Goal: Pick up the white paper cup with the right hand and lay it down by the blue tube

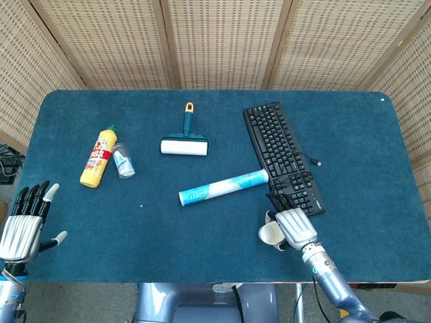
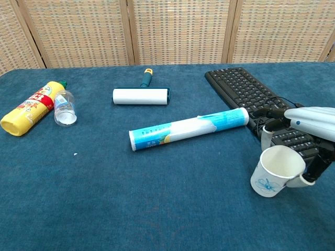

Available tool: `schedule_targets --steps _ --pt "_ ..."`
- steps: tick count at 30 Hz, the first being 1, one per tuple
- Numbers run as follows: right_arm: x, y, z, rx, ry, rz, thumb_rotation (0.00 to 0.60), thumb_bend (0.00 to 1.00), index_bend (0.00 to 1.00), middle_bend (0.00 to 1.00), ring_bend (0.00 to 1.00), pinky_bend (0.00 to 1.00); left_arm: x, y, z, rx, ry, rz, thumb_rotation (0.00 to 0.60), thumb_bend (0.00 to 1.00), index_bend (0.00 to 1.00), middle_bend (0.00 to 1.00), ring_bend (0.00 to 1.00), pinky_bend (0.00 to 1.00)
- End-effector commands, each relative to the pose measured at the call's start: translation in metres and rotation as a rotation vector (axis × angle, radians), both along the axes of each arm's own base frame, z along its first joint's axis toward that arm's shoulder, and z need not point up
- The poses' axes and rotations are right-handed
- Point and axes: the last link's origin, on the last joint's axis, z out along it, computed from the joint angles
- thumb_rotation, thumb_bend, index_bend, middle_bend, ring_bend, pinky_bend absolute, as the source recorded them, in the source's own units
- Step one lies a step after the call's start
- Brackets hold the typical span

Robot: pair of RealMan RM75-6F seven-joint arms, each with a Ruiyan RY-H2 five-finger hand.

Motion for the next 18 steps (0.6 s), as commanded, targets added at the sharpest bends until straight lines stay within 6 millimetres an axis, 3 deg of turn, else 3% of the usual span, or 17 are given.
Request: schedule_targets --steps 1,18 --pt "0.002 -0.001 0.0 -0.005 -0.011 0.003 0.6 0.22 0.46 0.08 0.0 0.09 0.0 0.0 0.0 0.001 -0.002 0.0 0.6 0.11 0.0 0.0 0.0 0.0" --pt "0.055 -0.036 -0.012 -0.033 -0.2 0.003 0.6 0.22 0.47 0.08 0.0 0.09 -0.002 0.001 0.003 0.008 -0.007 0.007 0.6 0.11 0.0 0.0 0.0 0.0"
